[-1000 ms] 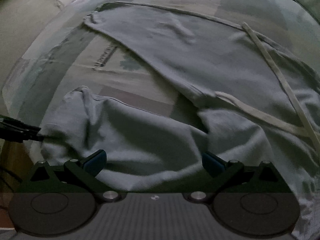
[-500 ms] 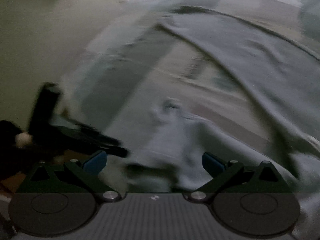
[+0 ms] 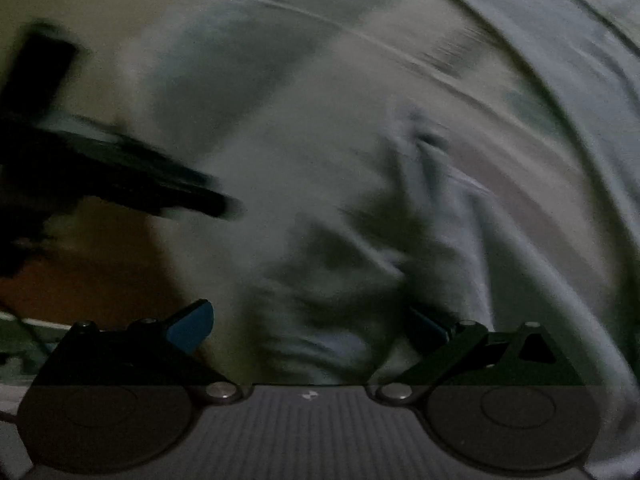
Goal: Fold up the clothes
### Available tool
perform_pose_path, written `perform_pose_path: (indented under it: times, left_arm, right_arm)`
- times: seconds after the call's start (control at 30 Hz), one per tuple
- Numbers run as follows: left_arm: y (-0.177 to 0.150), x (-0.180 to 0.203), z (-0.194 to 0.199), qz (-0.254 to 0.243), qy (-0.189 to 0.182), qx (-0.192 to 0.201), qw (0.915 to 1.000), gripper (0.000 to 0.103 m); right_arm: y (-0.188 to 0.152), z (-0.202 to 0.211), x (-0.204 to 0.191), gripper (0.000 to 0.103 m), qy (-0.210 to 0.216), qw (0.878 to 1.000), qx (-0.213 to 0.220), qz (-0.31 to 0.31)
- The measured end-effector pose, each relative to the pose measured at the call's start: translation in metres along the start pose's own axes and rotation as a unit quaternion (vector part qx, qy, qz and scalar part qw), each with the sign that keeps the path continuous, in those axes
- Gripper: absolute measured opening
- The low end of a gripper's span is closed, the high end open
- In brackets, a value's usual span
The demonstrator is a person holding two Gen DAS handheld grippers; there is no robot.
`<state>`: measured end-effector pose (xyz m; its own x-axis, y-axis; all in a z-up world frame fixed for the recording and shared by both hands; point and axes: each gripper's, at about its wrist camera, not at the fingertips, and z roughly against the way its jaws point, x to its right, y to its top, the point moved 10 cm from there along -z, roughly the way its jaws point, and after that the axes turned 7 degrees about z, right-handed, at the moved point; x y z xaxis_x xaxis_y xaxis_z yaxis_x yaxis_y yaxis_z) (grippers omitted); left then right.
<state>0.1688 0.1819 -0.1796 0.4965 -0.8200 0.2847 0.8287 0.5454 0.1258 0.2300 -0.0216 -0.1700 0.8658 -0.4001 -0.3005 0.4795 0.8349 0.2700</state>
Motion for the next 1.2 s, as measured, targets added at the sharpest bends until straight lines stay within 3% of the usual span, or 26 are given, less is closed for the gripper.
perform_pose_path:
  times: [0.07, 0.27, 0.4, 0.53, 0.7, 0.83, 0.97, 1.2]
  left_arm:
    - [-0.004, 0.012, -0.005, 0.004, -0.027, -0.005, 0.9996, 0.041]
    - [-0.013, 0.046, -0.011, 0.009, -0.110, -0.015, 0.9937, 0.040]
    - [-0.014, 0.061, -0.006, 0.001, -0.165, -0.013, 0.9863, 0.040]
    - [-0.025, 0.087, -0.008, -0.048, -0.210, -0.035, 0.9760, 0.041]
    - [-0.035, 0.109, -0.013, -0.129, -0.224, -0.040, 0.9652, 0.041]
    - [-0.039, 0.109, -0.014, -0.143, -0.238, -0.053, 0.9591, 0.042]
    - [-0.053, 0.105, -0.018, -0.173, -0.223, -0.062, 0.9574, 0.044]
    - [-0.047, 0.114, -0.016, -0.138, -0.254, -0.048, 0.9560, 0.044]
  right_arm:
    - [-0.013, -0.005, 0.025, 0.103, -0.040, 0.999, -0.014, -0.012]
    - [-0.016, 0.001, 0.036, 0.103, -0.024, 0.999, 0.006, -0.036]
    - [-0.019, 0.004, 0.030, 0.103, -0.037, 0.999, 0.012, -0.012]
    - [-0.020, 0.008, 0.033, 0.103, -0.030, 0.999, 0.022, -0.009]
    - [-0.031, 0.011, 0.033, 0.103, -0.026, 1.000, 0.017, 0.007]
    - [-0.030, 0.017, 0.034, 0.103, -0.021, 1.000, 0.014, 0.012]
    - [-0.036, 0.030, 0.044, 0.103, -0.049, 0.999, 0.007, 0.012]
    - [-0.051, 0.029, 0.059, 0.103, -0.064, 0.998, -0.008, 0.000]
